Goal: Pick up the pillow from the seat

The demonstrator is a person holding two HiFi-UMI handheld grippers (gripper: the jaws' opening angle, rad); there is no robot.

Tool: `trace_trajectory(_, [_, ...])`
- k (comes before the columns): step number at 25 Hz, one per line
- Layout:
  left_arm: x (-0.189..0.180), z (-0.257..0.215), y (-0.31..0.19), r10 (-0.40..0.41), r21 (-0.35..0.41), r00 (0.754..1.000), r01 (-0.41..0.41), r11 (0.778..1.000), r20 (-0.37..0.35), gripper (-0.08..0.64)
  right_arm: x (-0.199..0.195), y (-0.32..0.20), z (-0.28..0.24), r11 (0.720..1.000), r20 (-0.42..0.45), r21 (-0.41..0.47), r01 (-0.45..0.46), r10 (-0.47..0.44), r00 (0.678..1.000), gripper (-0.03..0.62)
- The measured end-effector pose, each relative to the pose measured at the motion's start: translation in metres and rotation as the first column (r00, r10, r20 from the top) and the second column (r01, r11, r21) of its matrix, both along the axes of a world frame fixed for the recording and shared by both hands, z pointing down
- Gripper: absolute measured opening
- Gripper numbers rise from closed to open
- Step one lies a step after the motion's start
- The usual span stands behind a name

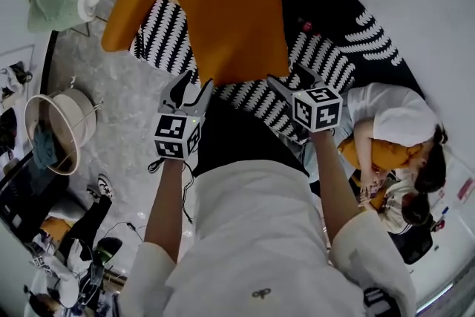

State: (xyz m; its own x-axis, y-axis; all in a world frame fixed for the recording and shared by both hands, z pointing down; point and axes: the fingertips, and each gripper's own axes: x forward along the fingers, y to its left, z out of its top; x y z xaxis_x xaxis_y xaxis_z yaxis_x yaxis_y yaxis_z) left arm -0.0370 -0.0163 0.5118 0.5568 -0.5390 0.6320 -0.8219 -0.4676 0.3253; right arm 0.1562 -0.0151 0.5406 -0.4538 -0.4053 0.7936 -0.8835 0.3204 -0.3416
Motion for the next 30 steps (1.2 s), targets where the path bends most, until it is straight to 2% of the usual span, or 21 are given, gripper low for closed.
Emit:
trace_trajectory(4, [0.011, 0.02, -0.016, 0.087, -0.042, 0.996, -0.088, 0.995, -0.028, 0.278, 0.002, -0.024, 0.019, 1.0, -0.017, -0.006, -0.009, 0.009, 1.0, 0.325])
trace_trajectory(7, [0.013, 0.033, -0.026, 0.112, -0.065, 0.993, -0.114, 0.991, -0.032, 0.305, 0.003, -0.039, 0.035, 1.0, -0.038, -0.021, -0.003, 0.002, 0.999, 0.338])
trace_trajectory(16, [-0.006, 0.089, -0.056, 0.08, -0.166, 0.996, -0.084, 0.983, -0.032, 0.374, 0.005, -0.077, 0.082, 0.998, -0.101, -0.065, 0.02, -0.027, 0.995, 0.371])
trace_trajectory(26, [-0.02, 0.151, -0.077, 0.035, -0.24, 0.999, -0.035, 0.97, 0.0, 0.441, 0.014, -0.103, 0.133, 0.993, -0.137, -0.113, 0.034, -0.05, 0.989, 0.394])
trace_trajectory(30, [-0.019, 0.178, -0.079, -0.009, -0.286, 1.0, 0.0, 0.958, -0.029, 0.464, 0.022, -0.11, 0.16, 0.99, -0.153, -0.138, 0.037, -0.058, 0.987, 0.411])
